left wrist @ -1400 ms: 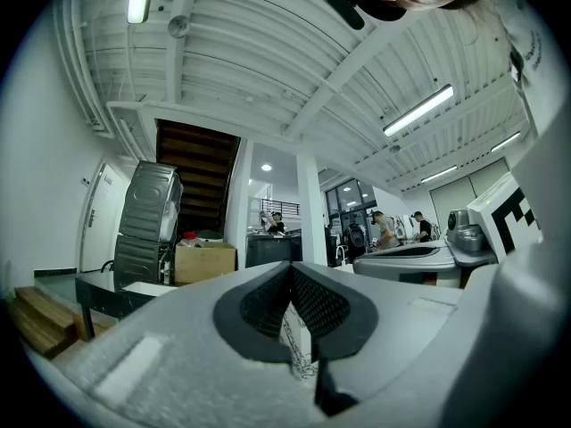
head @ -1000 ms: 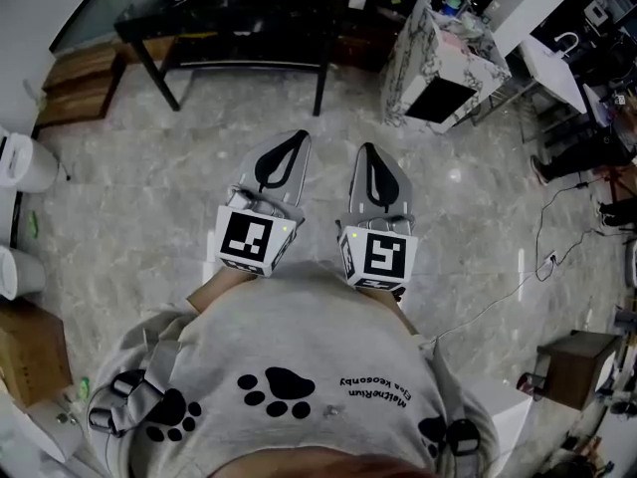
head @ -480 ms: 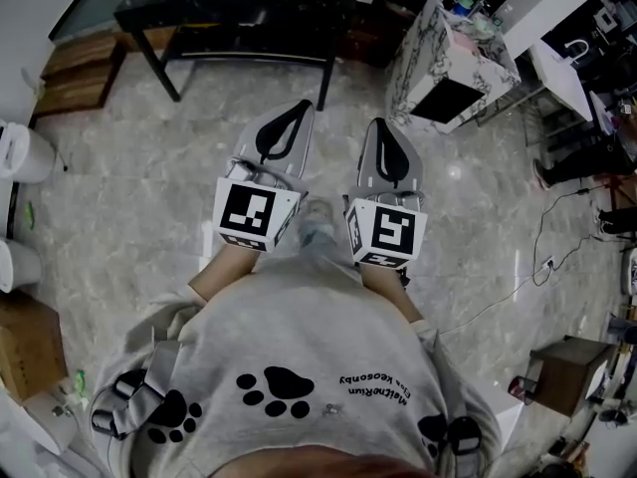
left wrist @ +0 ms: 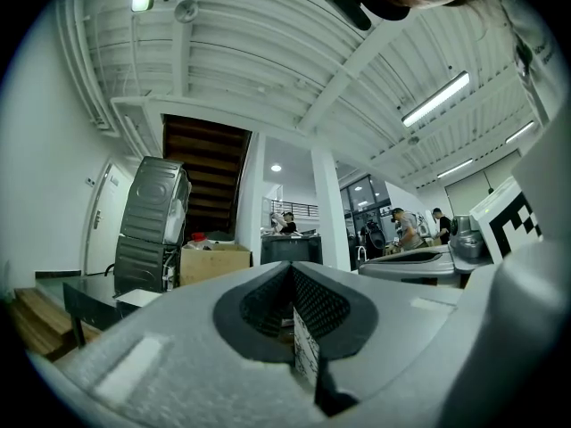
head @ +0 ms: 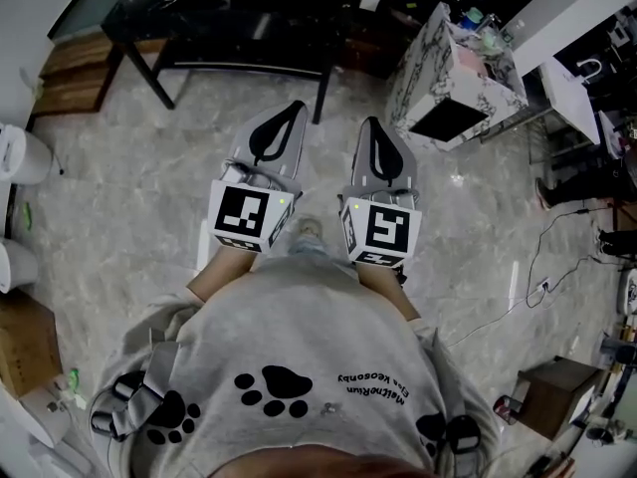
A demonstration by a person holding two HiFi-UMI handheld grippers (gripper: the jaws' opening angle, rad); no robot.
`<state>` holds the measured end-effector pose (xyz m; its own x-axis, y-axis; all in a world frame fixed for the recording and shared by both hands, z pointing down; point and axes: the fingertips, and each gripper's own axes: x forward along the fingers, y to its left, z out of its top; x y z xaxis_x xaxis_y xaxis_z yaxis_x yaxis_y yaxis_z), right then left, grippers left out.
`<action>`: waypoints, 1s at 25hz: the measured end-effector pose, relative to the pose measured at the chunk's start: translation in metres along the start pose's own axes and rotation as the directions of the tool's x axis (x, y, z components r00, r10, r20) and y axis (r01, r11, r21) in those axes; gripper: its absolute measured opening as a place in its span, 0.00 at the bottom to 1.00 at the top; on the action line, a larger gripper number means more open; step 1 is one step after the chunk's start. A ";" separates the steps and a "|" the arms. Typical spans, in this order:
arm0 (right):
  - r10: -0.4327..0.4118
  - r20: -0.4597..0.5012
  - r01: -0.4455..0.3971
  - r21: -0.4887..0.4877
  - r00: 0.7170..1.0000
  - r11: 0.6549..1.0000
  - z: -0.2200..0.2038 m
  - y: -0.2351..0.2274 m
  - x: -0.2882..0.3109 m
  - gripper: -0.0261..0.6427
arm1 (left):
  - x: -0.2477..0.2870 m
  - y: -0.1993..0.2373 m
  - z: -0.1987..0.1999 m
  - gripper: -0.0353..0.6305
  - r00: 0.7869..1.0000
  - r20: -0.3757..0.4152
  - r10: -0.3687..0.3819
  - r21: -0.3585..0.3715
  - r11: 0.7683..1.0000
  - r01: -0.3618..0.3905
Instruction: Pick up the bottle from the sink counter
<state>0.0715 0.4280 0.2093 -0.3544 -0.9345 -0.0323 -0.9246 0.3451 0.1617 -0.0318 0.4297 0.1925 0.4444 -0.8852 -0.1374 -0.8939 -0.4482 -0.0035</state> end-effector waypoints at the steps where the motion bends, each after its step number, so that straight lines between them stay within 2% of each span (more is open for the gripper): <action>1: 0.008 0.003 -0.008 -0.002 1.000 1.000 -0.001 -0.007 0.011 0.04 | 0.012 0.002 -0.001 0.06 1.000 0.001 0.006 0.001 1.000 -0.006; 14: 0.076 0.016 -0.076 -0.006 0.997 0.997 -0.021 -0.083 0.135 0.04 | 0.149 0.038 -0.025 0.06 0.998 0.024 0.062 -0.005 0.998 -0.062; 25: 0.090 0.012 -0.090 0.015 0.996 0.996 -0.029 -0.100 0.151 0.04 | 0.169 0.044 -0.029 0.06 0.995 0.010 0.094 0.010 0.995 -0.094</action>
<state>0.1143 0.2497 0.2173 -0.4381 -0.8984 -0.0294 -0.8907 0.4295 0.1491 0.0056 0.2563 0.1980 0.3575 -0.9224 -0.1465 -0.9324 -0.3614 0.0000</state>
